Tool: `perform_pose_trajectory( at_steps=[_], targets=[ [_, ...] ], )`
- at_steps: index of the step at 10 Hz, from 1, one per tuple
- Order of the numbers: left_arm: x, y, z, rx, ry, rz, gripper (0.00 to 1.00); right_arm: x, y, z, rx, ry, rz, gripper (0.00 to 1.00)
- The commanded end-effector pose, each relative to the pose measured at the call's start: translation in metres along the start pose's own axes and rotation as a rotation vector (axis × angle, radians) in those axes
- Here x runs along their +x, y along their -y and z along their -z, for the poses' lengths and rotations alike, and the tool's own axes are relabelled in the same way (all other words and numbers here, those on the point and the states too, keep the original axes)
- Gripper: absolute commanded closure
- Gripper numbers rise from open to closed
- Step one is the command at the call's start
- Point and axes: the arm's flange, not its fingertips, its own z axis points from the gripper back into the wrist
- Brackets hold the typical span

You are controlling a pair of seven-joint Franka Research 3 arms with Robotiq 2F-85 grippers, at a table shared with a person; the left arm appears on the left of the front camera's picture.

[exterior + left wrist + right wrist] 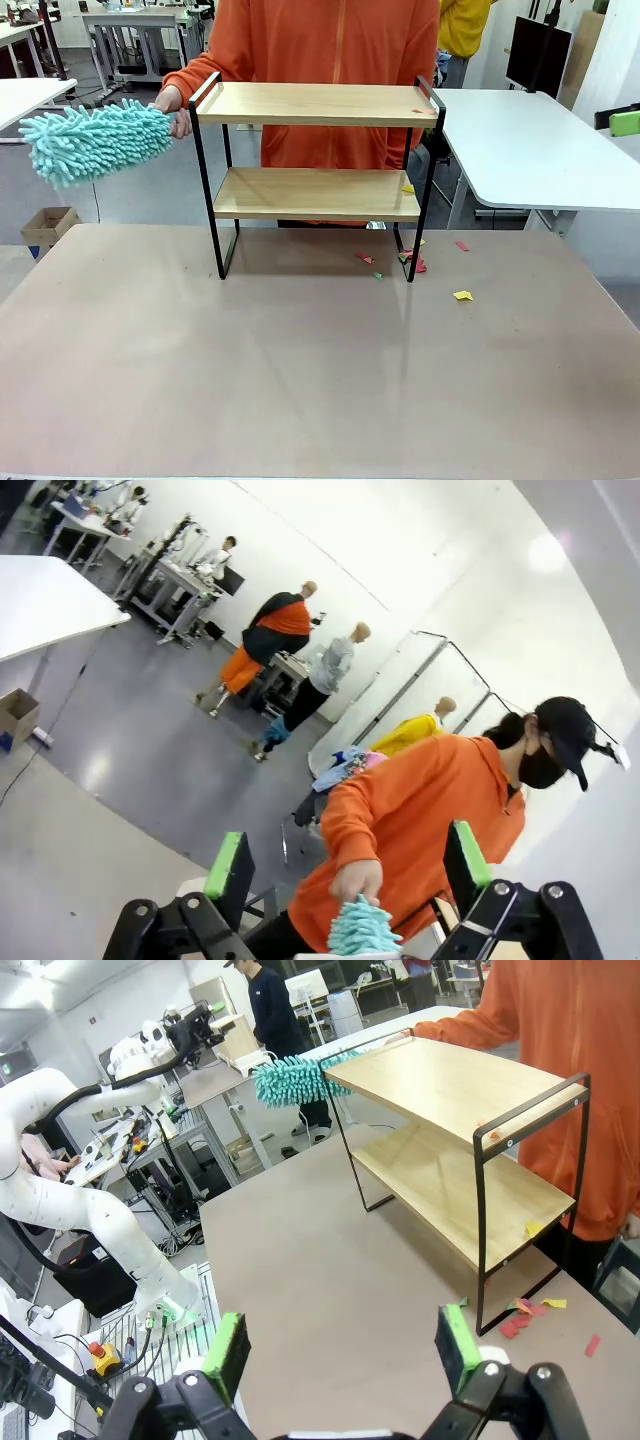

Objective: Clean the shelf.
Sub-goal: Hand the Duster back to the human.

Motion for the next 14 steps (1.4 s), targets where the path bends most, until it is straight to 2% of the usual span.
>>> perform_pose_trajectory(
  at_steps=[1, 14],
  targets=[
    [-0.0057, 0.0139, 0.0017, -0.038, -0.012, 0.016, 0.00, 0.0033, 0.0004, 0.0008, 0.006, 0.028, -0.017, 0.00],
    [-0.0057, 0.0139, 0.0017, -0.038, -0.012, 0.016, 0.00, 0.0033, 0.0004, 0.0008, 0.006, 0.028, -0.017, 0.00]
  ],
)
